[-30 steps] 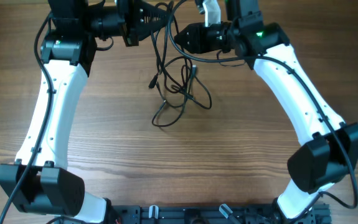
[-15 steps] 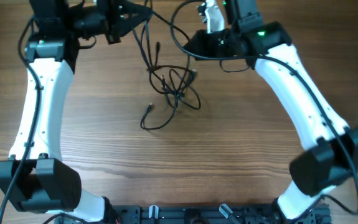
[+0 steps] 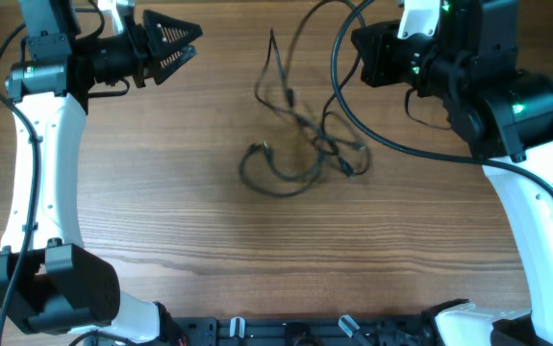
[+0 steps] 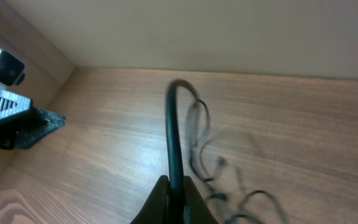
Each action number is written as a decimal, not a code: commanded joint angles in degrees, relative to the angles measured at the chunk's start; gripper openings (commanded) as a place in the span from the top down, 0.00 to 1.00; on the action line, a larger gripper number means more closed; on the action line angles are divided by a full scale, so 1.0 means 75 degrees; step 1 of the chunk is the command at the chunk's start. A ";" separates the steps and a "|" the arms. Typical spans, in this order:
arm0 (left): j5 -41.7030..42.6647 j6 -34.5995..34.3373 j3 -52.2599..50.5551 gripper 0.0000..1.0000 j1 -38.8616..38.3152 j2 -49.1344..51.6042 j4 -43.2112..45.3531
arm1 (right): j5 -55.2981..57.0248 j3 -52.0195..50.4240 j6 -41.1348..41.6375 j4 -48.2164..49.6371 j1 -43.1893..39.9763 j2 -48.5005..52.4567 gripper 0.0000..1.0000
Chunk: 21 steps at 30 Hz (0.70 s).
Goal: Untangle cables
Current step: 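Release the cable and move both grippers outward away from it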
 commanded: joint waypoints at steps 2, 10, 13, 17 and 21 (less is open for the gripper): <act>-0.0997 0.0519 0.0128 0.31 -0.0015 -0.0195 -0.0434 | -0.0405 0.0839 0.0408 0.0017 0.0023 -0.0102 0.96; -0.1798 0.1148 0.0128 0.28 -0.0469 -0.0195 -0.0769 | -0.2975 0.3095 -0.0379 0.0775 0.0023 -0.0114 0.96; -0.2002 0.1166 0.0128 0.26 -0.0586 -0.0195 -0.0766 | -0.3608 0.3075 -0.1169 0.0868 0.0023 -0.0067 0.96; -0.1996 0.1370 0.0128 0.25 -0.0600 -0.0195 -0.0772 | -0.1856 0.3005 -0.1361 -0.0420 0.0023 0.0560 0.96; -0.2055 0.1515 0.0128 0.20 -0.0603 -0.0195 -0.0772 | 0.1539 0.3005 -0.1099 -0.0775 0.0023 0.0970 0.96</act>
